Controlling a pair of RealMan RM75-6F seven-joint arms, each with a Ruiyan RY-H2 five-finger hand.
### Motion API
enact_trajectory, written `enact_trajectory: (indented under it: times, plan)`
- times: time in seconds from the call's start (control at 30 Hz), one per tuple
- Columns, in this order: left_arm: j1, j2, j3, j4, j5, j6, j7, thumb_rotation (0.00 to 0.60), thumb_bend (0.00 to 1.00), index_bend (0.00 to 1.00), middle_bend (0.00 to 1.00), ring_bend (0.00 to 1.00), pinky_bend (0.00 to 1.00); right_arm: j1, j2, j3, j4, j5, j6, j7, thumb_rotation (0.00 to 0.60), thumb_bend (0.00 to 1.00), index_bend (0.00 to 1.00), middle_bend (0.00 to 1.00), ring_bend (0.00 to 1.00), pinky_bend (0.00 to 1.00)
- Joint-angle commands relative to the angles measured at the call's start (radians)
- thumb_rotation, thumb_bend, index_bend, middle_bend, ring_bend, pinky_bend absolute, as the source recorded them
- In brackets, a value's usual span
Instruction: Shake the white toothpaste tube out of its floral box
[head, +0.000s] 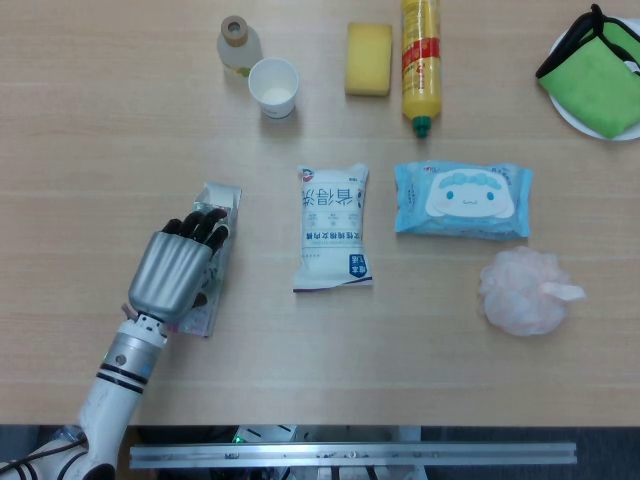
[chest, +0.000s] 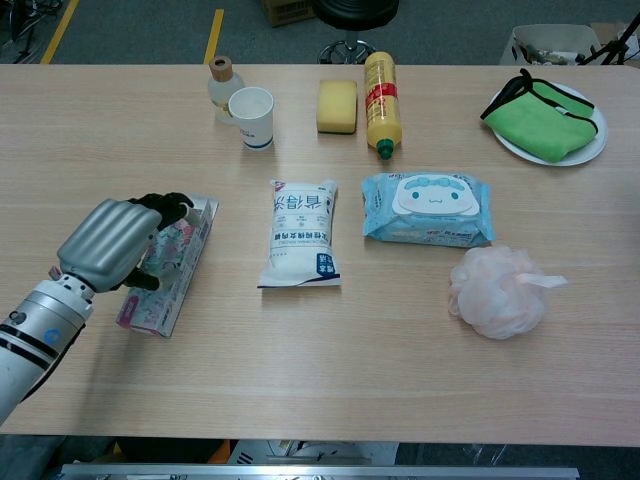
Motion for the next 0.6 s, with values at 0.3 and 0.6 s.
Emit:
enact_trajectory:
  times: [0.3,0.6]
  plan:
    - [0.007,-0.014,0.025,0.017,-0.001,-0.002,0.012,0.600,0.22,0.30,0.20,0.24,0.38,-0.007,0.000,-0.004,0.011,0.003,0.003,0.015,0.600,0.05,0.31,0.29,0.14,0.37]
    - [0.026,-0.018,0.041,0.070,0.017,0.033,0.006,0.600,0.22,0.30,0.20,0.24,0.38,-0.006,-0.001,-0.009,0.009,0.001,-0.003,0.010,0.600,0.05,0.31,0.29,0.14,0.37]
